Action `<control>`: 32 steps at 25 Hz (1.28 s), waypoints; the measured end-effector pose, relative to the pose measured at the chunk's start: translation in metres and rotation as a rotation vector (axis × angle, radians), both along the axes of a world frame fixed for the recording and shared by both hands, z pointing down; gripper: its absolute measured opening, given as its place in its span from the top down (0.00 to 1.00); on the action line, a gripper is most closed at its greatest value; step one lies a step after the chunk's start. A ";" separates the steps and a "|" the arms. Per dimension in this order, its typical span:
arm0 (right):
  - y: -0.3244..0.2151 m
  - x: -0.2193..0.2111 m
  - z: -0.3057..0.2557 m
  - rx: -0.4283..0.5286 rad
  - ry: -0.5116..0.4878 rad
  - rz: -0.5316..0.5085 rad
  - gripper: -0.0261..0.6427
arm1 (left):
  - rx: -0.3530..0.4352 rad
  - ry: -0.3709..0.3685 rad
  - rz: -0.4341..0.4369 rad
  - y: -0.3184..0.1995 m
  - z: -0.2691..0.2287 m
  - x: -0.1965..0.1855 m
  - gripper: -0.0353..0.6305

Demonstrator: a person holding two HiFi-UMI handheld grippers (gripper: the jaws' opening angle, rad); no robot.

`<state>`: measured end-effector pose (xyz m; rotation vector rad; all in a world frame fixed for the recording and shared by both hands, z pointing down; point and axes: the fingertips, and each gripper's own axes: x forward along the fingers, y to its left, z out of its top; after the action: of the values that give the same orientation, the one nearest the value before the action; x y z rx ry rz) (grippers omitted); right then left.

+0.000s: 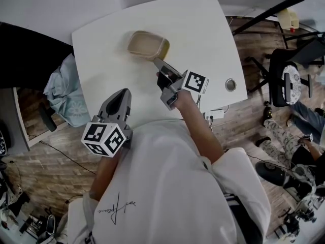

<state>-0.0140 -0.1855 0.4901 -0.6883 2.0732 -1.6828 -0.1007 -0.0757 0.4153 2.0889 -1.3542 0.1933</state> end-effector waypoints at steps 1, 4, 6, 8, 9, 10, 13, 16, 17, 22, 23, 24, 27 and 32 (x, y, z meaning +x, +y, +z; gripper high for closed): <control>0.000 0.000 0.000 0.002 0.001 -0.001 0.94 | -0.001 0.001 0.000 0.000 0.000 0.000 0.94; -0.001 0.000 -0.002 0.006 0.000 -0.001 0.94 | -0.001 0.004 -0.003 0.000 0.000 -0.002 0.94; -0.001 0.000 -0.004 0.008 -0.005 0.000 0.94 | -0.002 0.006 -0.004 0.000 0.000 -0.002 0.94; -0.001 0.000 -0.008 0.014 -0.010 -0.003 0.94 | -0.004 0.007 -0.004 0.000 0.001 -0.001 0.94; -0.001 0.000 -0.010 0.022 -0.011 -0.005 0.94 | -0.004 0.008 -0.003 0.000 0.001 -0.001 0.94; -0.001 -0.001 -0.012 0.030 -0.010 -0.007 0.94 | -0.005 0.009 -0.003 0.000 0.002 -0.001 0.94; -0.001 -0.002 -0.015 0.041 -0.009 -0.012 0.94 | -0.008 0.010 0.001 0.000 0.003 0.000 0.94; -0.002 -0.002 -0.018 0.043 -0.005 -0.015 0.94 | -0.010 0.007 0.010 0.000 0.002 0.001 0.94; -0.002 -0.001 -0.019 0.045 -0.005 -0.015 0.94 | -0.009 0.006 0.010 -0.001 0.002 0.002 0.94; -0.003 -0.001 -0.027 0.062 -0.012 -0.020 0.94 | -0.011 0.007 -0.006 -0.002 0.002 0.000 0.94; -0.002 -0.001 -0.028 0.065 -0.013 -0.022 0.94 | -0.011 0.007 -0.007 -0.002 0.002 0.000 0.94; -0.002 -0.001 -0.030 0.067 -0.014 -0.023 0.94 | -0.010 0.007 -0.006 -0.002 0.002 0.000 0.94; 0.000 -0.001 -0.033 0.073 -0.012 -0.023 0.94 | -0.008 0.010 -0.007 -0.001 0.002 0.000 0.94; 0.000 -0.001 -0.042 0.088 -0.022 -0.026 0.94 | -0.005 0.017 -0.017 -0.001 0.002 -0.002 0.94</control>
<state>-0.0150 -0.1855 0.4485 -0.6146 2.1352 -1.5941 -0.1025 -0.0766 0.4171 2.0704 -1.3593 0.1712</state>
